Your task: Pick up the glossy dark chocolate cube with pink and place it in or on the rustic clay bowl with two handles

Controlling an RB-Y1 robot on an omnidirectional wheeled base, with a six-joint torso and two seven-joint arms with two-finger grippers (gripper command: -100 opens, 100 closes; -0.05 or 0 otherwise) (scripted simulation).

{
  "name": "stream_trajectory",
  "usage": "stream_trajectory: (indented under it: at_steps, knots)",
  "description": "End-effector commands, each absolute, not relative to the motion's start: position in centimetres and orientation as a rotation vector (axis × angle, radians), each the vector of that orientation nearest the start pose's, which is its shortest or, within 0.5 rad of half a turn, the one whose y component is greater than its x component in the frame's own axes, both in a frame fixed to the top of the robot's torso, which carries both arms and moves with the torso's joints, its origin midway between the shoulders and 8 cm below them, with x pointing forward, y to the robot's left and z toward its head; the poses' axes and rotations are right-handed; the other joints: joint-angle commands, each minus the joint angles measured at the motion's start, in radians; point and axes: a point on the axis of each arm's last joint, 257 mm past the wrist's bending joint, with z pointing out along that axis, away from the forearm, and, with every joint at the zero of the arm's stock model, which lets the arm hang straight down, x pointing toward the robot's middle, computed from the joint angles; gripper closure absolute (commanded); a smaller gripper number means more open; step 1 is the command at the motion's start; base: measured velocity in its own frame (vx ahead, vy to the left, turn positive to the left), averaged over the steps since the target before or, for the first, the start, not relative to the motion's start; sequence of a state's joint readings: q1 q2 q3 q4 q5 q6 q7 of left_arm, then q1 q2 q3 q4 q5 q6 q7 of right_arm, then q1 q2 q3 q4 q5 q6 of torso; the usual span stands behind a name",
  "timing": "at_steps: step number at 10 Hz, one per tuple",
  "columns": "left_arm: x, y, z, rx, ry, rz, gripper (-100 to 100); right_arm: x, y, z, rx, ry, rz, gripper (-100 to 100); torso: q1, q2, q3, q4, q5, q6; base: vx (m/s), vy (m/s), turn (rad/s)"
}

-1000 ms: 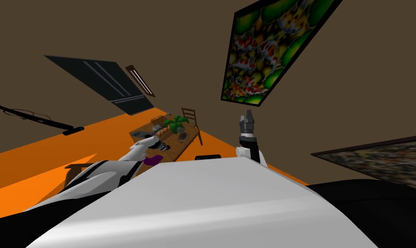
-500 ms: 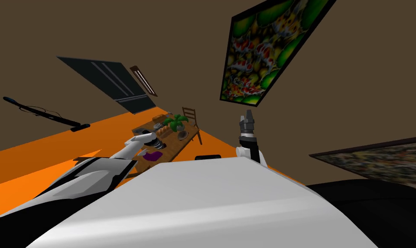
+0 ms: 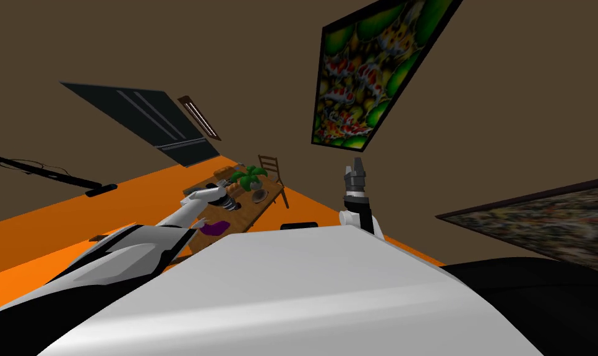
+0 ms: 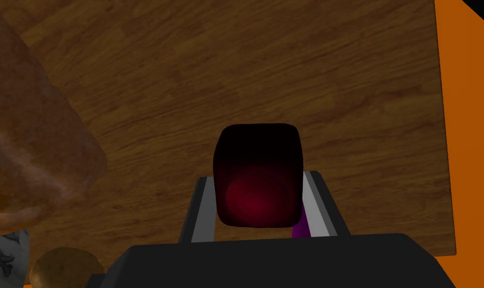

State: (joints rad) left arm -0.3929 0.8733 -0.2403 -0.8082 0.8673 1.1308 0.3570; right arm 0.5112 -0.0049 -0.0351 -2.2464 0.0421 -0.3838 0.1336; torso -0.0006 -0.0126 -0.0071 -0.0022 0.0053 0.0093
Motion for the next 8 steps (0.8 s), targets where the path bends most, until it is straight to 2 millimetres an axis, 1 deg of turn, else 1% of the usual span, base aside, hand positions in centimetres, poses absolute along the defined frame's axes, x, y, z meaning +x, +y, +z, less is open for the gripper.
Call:
stream_trajectory:
  at_steps: [1,2,3,4,5,6,7,8]
  knots:
    - [39.1,53.5,-40.6,-2.663,1.338,-0.142,100,36.5,-29.5,-1.8,0.694,0.782,1.074,0,0.000,0.000,0.000,0.000,0.000,0.000,0.012,-0.005,-0.279]
    - [40.1,52.3,-40.0,-2.674,1.350,-0.188,100,36.5,-29.5,-1.8,0.694,0.782,1.074,0,-0.001,-0.001,-0.001,0.000,0.000,0.001,0.023,0.003,-0.268]
    - [40.1,52.3,-40.0,-2.674,1.350,-0.188,100,36.5,-29.5,-1.8,0.694,0.782,1.074,0,-0.001,-0.002,-0.001,0.000,0.000,0.001,0.023,0.004,-0.090]
    - [40.1,52.3,-40.0,-2.674,1.350,-0.188,100,36.5,-29.5,-1.8,0.695,0.782,1.074,0,0.000,-0.001,-0.001,-0.001,0.000,-0.002,0.012,-0.001,0.027]
    - [41.5,50.5,-39.2,-2.691,1.366,-0.254,100,36.5,-29.5,-1.8,0.695,0.782,1.074,0,0.001,0.000,0.000,-0.001,0.000,-0.004,0.005,0.003,-0.171]
    - [42.2,49.5,-38.8,-2.701,1.373,-0.292,100,36.5,-29.5,-1.8,0.694,0.782,1.074,0,0.001,0.001,0.000,0.000,0.000,-0.001,0.006,0.013,-0.271]
    - [41.6,50.3,-39.0,-2.695,1.366,-0.261,100,36.5,-29.5,-1.8,0.694,0.782,1.074,0,0.000,0.000,0.000,0.000,0.000,0.001,0.008,0.006,-0.088]
    - [42.0,50.0,-38.9,-2.695,1.370,-0.274,-100,36.5,-29.5,-1.8,0.695,0.782,1.074,0,0.001,0.001,0.000,0.000,0.000,-0.004,0.000,0.000,0.000]
